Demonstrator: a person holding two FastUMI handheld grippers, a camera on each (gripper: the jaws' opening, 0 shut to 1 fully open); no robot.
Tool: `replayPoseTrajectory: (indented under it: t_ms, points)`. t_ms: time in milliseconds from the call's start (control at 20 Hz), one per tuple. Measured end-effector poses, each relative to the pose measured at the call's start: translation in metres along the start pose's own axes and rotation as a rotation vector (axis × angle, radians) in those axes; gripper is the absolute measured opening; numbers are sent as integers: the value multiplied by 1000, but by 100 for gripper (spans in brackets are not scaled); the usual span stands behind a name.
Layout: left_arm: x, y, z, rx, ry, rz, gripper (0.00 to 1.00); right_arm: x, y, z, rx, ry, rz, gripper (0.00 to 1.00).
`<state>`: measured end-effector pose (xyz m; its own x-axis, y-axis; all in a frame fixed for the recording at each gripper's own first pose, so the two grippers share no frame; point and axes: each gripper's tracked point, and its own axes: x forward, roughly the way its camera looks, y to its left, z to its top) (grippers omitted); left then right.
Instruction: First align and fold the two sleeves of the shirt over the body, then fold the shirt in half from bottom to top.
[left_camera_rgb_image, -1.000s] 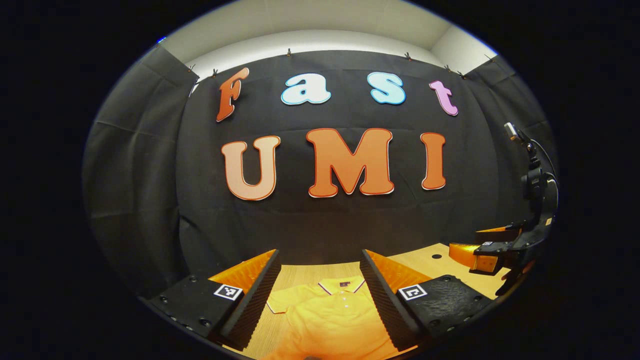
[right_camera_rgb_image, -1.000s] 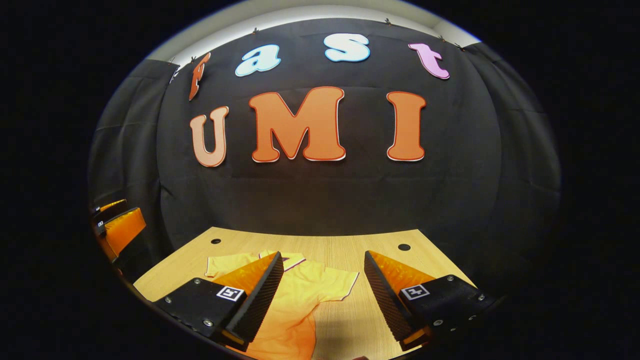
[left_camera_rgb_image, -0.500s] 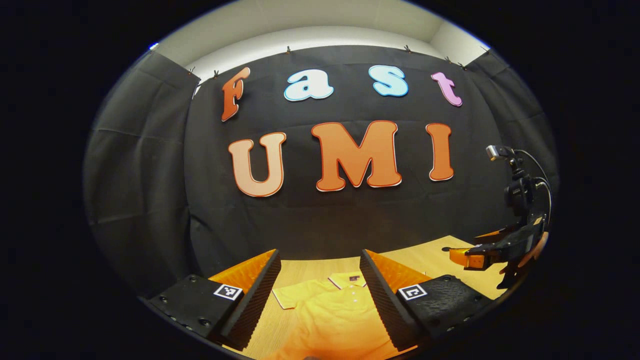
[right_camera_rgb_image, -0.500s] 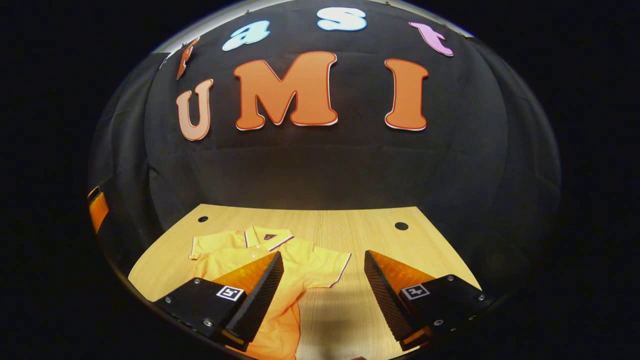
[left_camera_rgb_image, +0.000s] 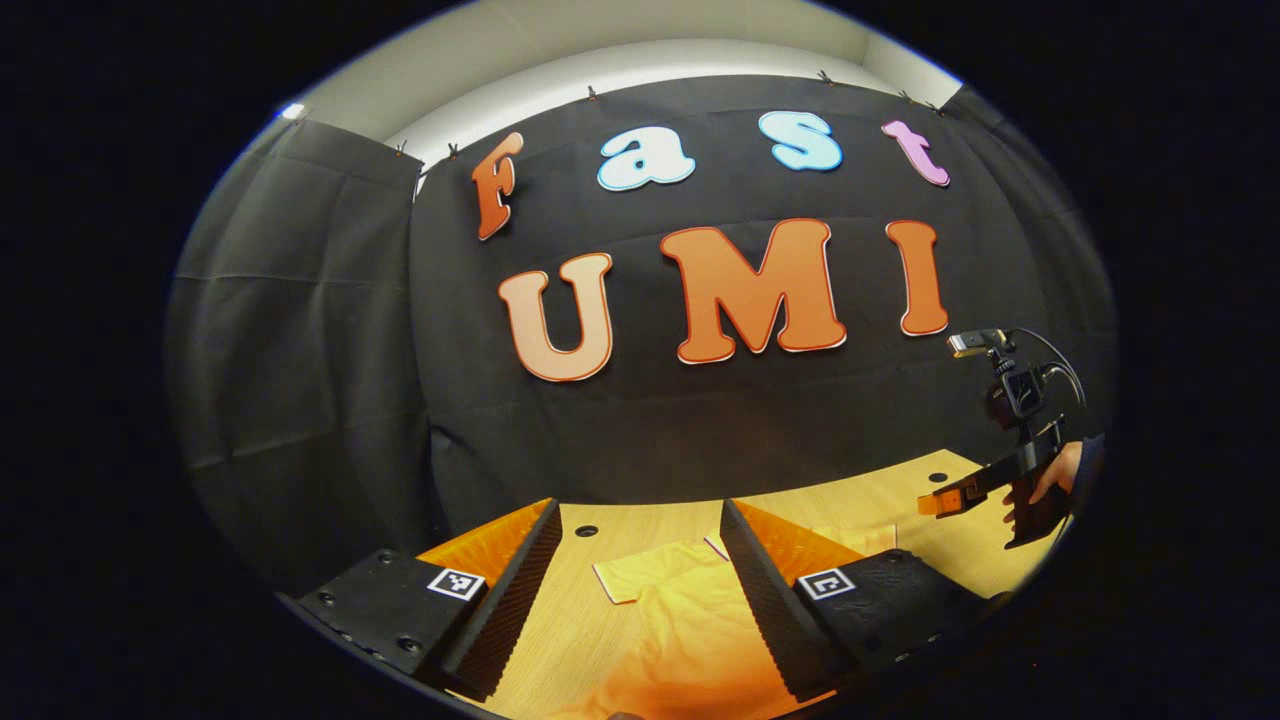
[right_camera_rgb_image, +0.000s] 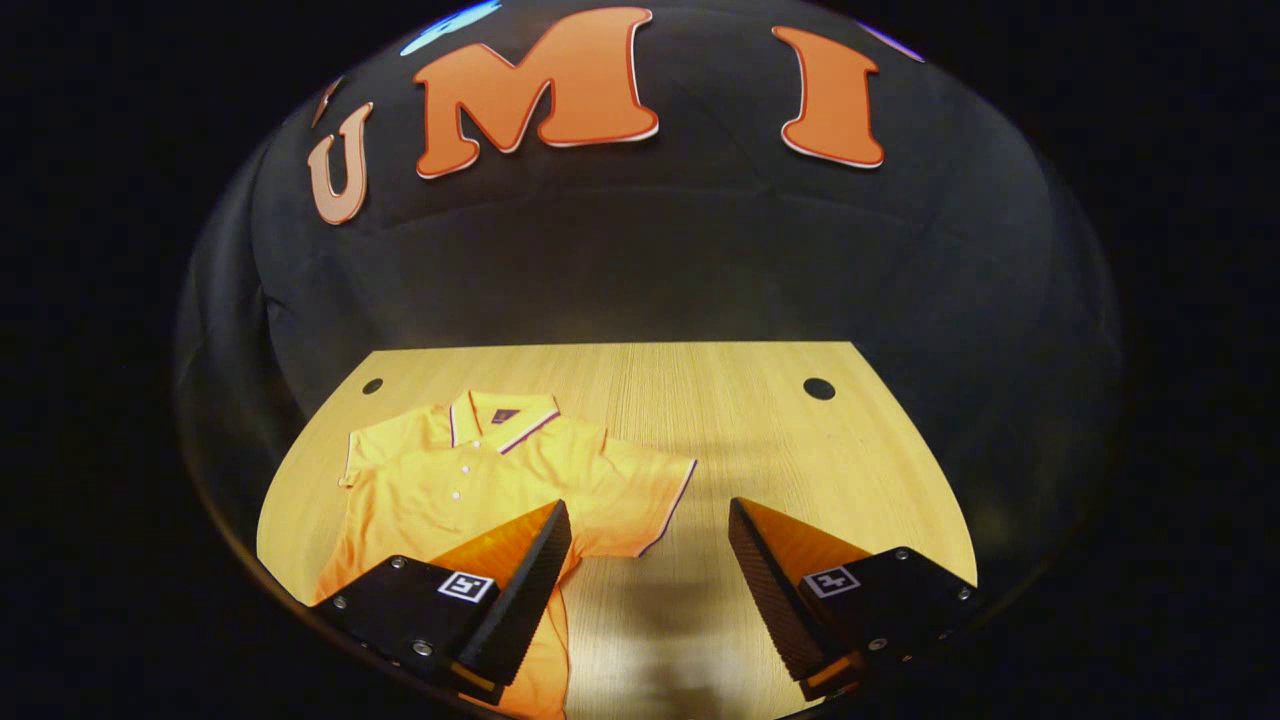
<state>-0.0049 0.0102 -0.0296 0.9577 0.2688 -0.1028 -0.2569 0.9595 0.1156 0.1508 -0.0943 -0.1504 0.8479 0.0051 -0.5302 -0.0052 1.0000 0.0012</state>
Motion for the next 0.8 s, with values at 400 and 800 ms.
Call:
replayPoseTrajectory:
  t_ms: [400, 800]
  points:
    - [3, 8, -20, -1, 72, 78, 98, 61, -1, -33, -62, 227, 23, 90]
    - [8, 8, -37, 19, 137, 118, 97, 115, -13, -34, -51, 367, 13, 78]
